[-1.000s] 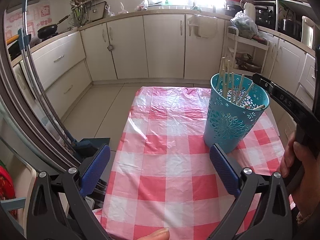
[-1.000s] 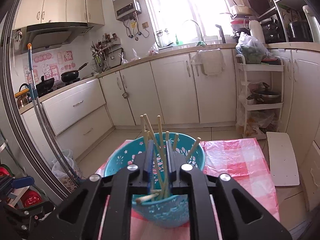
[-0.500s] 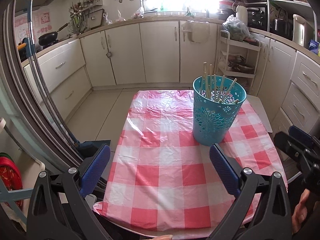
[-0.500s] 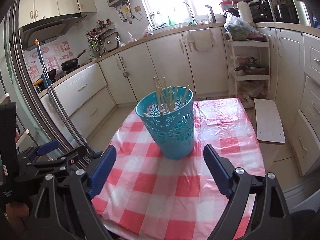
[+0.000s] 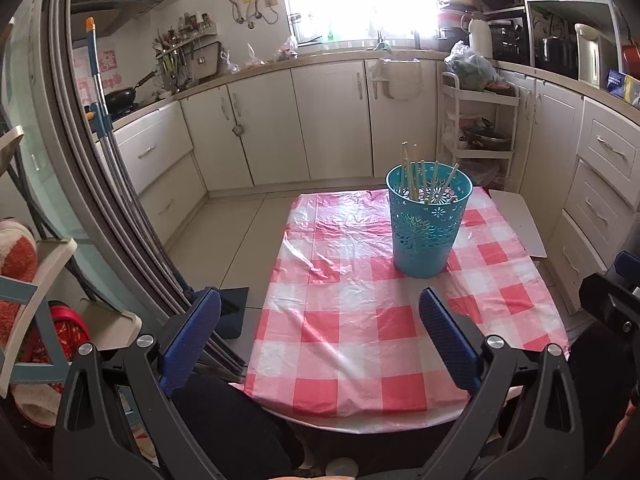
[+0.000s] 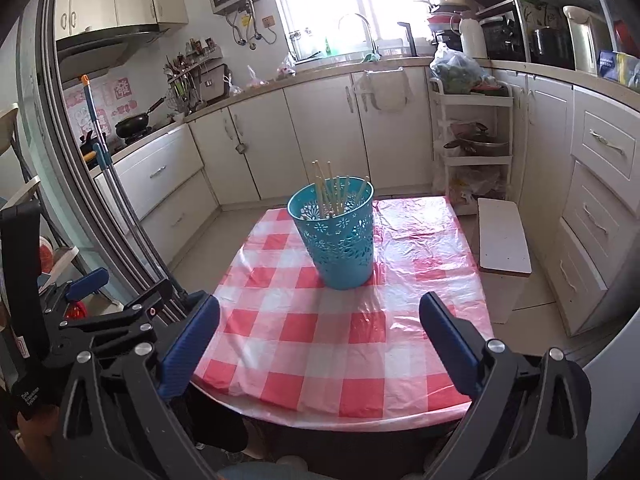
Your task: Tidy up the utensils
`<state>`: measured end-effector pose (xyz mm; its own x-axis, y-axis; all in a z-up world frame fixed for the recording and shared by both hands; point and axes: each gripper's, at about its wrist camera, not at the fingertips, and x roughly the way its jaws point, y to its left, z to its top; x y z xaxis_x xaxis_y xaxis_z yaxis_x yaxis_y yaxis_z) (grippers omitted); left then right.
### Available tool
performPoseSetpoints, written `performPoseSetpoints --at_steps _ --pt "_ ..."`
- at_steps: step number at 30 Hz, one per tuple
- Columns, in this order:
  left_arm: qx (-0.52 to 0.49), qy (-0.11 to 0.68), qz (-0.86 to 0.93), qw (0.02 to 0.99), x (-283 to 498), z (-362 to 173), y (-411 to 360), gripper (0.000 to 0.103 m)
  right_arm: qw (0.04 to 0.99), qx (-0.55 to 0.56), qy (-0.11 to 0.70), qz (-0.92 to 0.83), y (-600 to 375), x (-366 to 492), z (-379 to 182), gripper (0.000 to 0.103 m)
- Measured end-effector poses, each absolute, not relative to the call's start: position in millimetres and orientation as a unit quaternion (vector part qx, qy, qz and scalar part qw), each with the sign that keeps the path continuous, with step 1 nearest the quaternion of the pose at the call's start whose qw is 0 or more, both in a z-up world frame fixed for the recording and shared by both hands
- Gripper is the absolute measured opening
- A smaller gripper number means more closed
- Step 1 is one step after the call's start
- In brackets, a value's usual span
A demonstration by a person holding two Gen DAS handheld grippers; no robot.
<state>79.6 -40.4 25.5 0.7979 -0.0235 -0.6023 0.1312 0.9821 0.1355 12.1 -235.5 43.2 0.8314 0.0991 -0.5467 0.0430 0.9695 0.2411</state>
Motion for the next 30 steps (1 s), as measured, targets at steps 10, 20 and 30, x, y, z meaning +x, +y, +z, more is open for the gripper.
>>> performPoseSetpoints --at_steps 10,20,30 --pt "0.061 0.311 -0.051 0.947 22.7 44.1 -28.8 0.095 0.952 0.123 0.278 0.023 -215.6 -41.4 42.8 0.096" --pt "0.057 0.294 -0.04 0.953 -9.2 52.8 -21.9 0.095 0.96 0.111 0.257 0.015 -210.8 -65.1 50.4 0.096" --pt "0.057 0.28 -0.036 0.958 -22.4 60.2 -17.8 0.095 0.965 0.096 0.244 0.011 -205.8 -76.6 55.1 0.096"
